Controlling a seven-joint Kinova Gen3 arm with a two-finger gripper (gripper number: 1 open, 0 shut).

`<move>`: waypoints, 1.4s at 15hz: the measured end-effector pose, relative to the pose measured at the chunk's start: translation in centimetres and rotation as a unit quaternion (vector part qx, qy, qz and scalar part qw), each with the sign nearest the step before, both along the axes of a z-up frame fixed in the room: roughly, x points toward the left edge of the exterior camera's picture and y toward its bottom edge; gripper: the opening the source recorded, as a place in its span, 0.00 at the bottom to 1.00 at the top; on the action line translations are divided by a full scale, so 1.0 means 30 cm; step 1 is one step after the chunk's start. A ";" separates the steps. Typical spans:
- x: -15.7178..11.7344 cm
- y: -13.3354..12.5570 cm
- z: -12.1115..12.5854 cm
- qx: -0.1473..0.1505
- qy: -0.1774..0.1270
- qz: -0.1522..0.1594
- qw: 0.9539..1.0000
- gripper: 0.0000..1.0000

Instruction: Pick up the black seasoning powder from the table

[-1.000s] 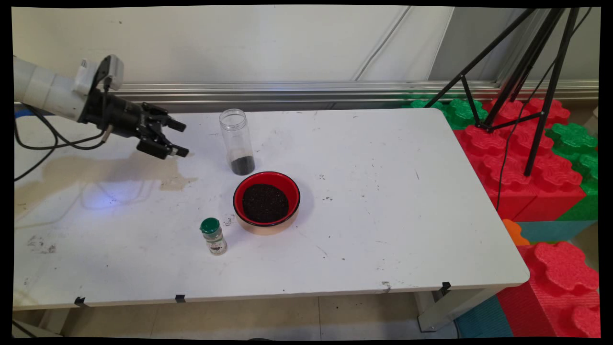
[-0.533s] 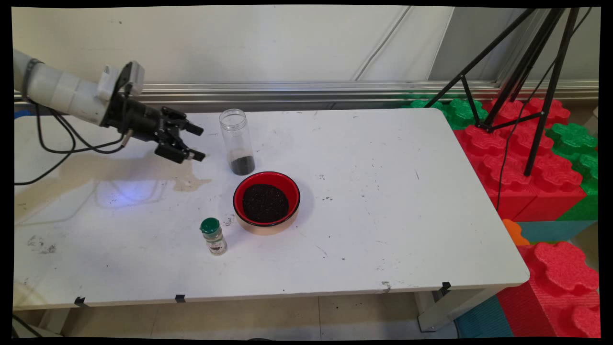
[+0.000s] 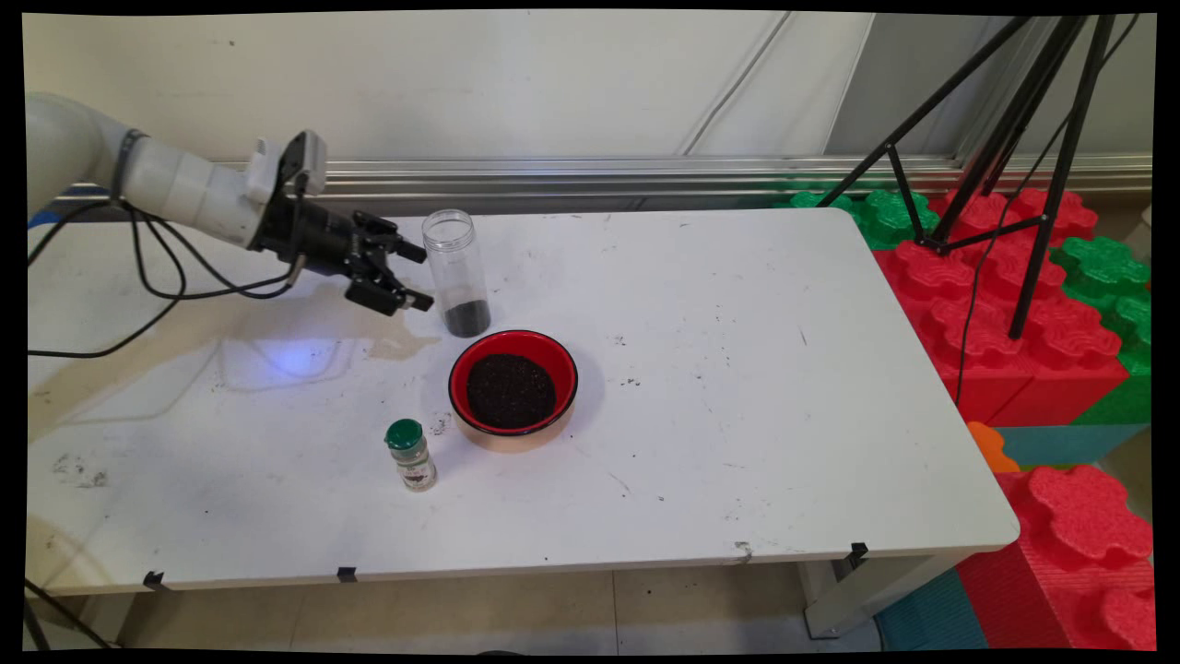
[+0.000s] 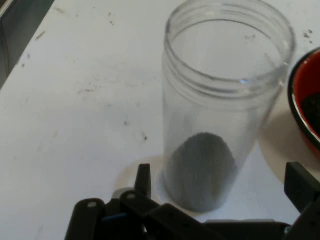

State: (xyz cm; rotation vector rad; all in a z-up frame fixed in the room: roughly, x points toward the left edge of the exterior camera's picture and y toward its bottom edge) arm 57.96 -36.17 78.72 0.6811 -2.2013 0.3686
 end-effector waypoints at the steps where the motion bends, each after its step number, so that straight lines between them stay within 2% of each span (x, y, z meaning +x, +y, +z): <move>1: -0.011 -0.018 -0.012 -0.001 0.002 0.001 1.000 1.00; 8: -0.056 -0.079 -0.061 0.000 0.011 0.001 1.000 1.00; 21: -0.102 -0.127 -0.126 0.012 0.026 0.022 0.999 1.00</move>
